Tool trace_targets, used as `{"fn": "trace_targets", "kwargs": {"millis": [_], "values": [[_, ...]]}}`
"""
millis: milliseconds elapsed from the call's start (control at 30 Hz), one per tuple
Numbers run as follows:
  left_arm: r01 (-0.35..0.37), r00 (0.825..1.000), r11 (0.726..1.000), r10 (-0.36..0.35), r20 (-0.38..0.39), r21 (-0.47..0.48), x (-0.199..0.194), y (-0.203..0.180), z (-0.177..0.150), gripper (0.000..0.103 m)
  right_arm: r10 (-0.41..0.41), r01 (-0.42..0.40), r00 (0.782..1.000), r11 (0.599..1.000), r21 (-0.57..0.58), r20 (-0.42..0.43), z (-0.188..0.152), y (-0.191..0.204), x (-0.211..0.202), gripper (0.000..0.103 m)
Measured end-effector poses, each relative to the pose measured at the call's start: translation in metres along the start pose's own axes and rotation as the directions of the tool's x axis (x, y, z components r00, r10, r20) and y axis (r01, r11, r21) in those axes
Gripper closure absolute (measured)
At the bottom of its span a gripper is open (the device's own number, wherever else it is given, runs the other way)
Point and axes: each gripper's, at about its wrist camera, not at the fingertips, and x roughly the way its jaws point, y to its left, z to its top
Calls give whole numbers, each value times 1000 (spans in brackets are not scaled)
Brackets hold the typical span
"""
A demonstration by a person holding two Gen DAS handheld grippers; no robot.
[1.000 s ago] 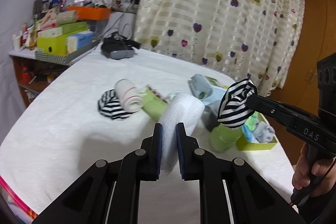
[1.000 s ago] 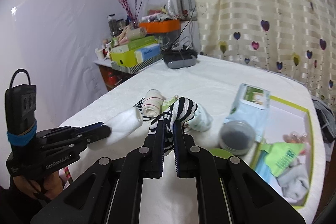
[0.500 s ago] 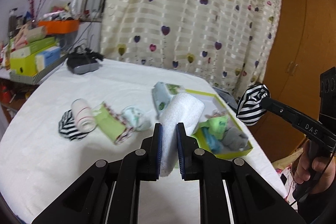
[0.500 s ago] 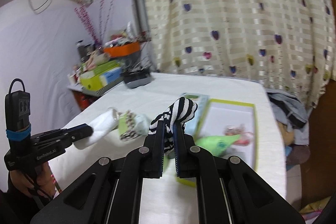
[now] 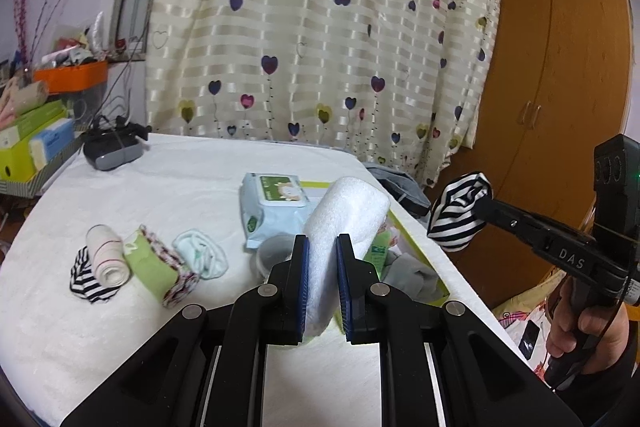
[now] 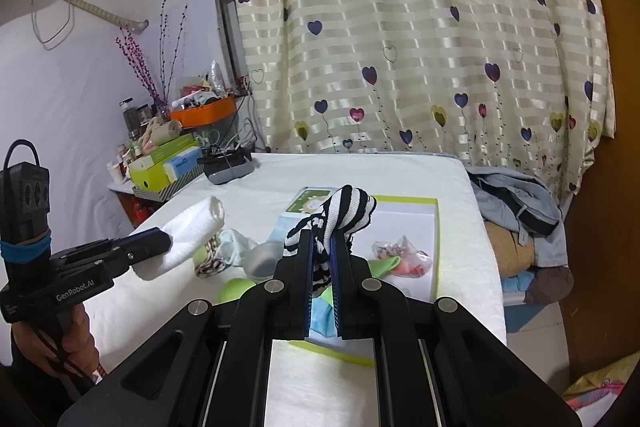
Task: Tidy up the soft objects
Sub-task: 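Carry the white towel with the left tool while the right tool carries the striped sock to the box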
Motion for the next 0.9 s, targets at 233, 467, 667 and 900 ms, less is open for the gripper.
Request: {"fn": "trace_targets", "kwargs": {"millis": [233,467,667,900], "values": [[12,1000,1000,-11,-27,22,19,-13,2,90,1,0,1000,999,38,-22,-7,-20,11,95],[17,998,999,-15,-64,37,51,-25,8,90,-24,26,999,996,83,-24,-4,-51,25,95],[15,996,998,-10,-94,55,82,-37,13,90,-26,33,998,992,121,-55,-4,-75,53,95],[-2,990,998,10,-139,59,117,-43,22,90,-37,57,989,988,144,-142,-13,-94,96,95]]}}
